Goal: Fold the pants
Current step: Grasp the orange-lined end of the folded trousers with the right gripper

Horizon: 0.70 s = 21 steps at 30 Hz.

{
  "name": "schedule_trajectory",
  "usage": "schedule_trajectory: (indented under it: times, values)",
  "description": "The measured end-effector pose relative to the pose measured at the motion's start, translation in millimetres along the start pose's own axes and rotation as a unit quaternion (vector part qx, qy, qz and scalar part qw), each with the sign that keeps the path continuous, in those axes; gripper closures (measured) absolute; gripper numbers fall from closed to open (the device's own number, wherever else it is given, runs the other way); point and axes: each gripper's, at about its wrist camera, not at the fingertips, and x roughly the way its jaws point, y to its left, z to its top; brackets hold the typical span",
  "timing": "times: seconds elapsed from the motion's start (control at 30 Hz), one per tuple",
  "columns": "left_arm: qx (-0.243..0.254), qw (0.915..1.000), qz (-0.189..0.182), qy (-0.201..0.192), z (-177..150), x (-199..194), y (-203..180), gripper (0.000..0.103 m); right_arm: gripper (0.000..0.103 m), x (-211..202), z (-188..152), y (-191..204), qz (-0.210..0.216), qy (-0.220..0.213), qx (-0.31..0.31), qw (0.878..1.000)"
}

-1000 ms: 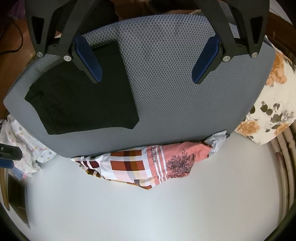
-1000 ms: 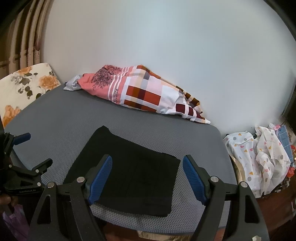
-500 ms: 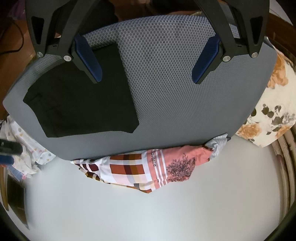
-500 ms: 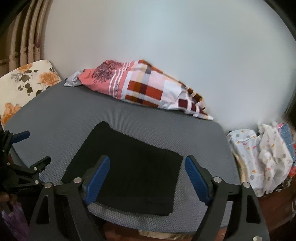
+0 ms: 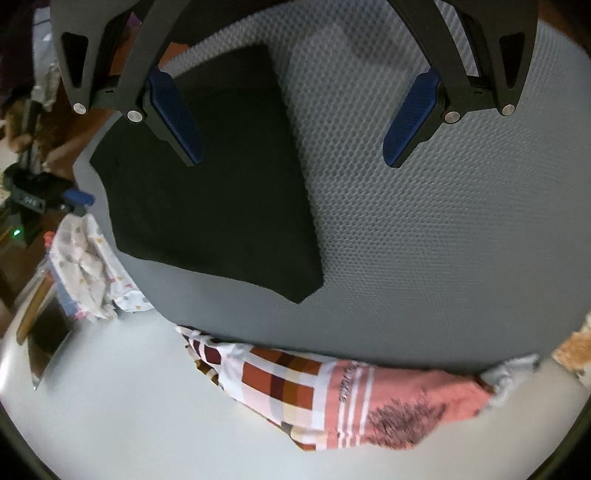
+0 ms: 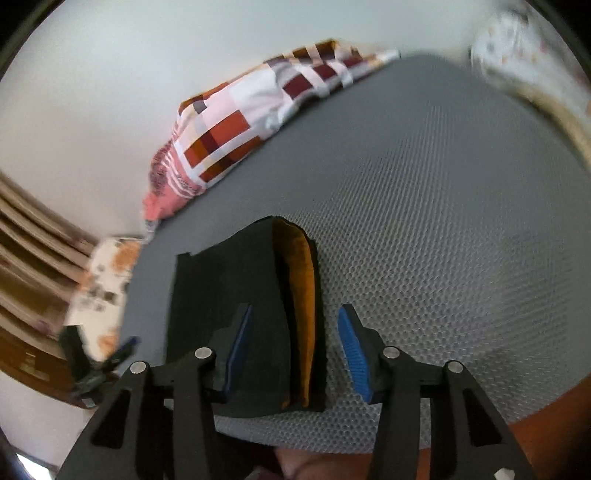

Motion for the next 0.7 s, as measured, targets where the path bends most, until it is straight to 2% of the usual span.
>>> schedule_trajectory:
  times: [0.13, 0.2, 0.27, 0.33, 0.43, 0.5, 0.63, 0.7]
  values:
    - [0.018, 0.9992, -0.025, 0.026, 14, 23, 1, 0.006, 0.057, 22, 5, -12, 0.006, 0.026, 0.013, 1.000]
    - [0.022, 0.9988, -0.025, 0.036, 18, 31, 3, 0.006, 0.057, 36, 9, -15, 0.028, 0.042, 0.026, 0.998]
    - [0.020, 0.9971, -0.057, 0.046, 22, 38, 5, 0.006, 0.057, 48, 14, -13, 0.032, 0.055, 0.020, 0.998]
    - [0.021, 0.9958, -0.067, 0.058, 26, 46, 7, 0.006, 0.057, 61, 20, -11, 0.025, 0.064, 0.012, 0.998]
    - [0.020, 0.9936, -0.081, 0.075, 29, 59, 13, 0.006, 0.057, 76, 26, -15, 0.039, 0.080, 0.020, 0.996]
    - [0.002, 0.9898, -0.112, 0.089, 29, 66, 20, 0.006, 0.058, 84, 28, -18, 0.039, 0.092, 0.022, 0.995]
    - [-0.009, 0.9839, -0.155, 0.088, 32, 69, 22, 0.006, 0.056, 90, 32, -15, 0.048, 0.102, 0.006, 0.994]
    - [-0.034, 0.9758, -0.194, 0.095, 33, 72, 25, 0.006, 0.055, 95, 35, -13, 0.068, 0.112, 0.004, 0.991]
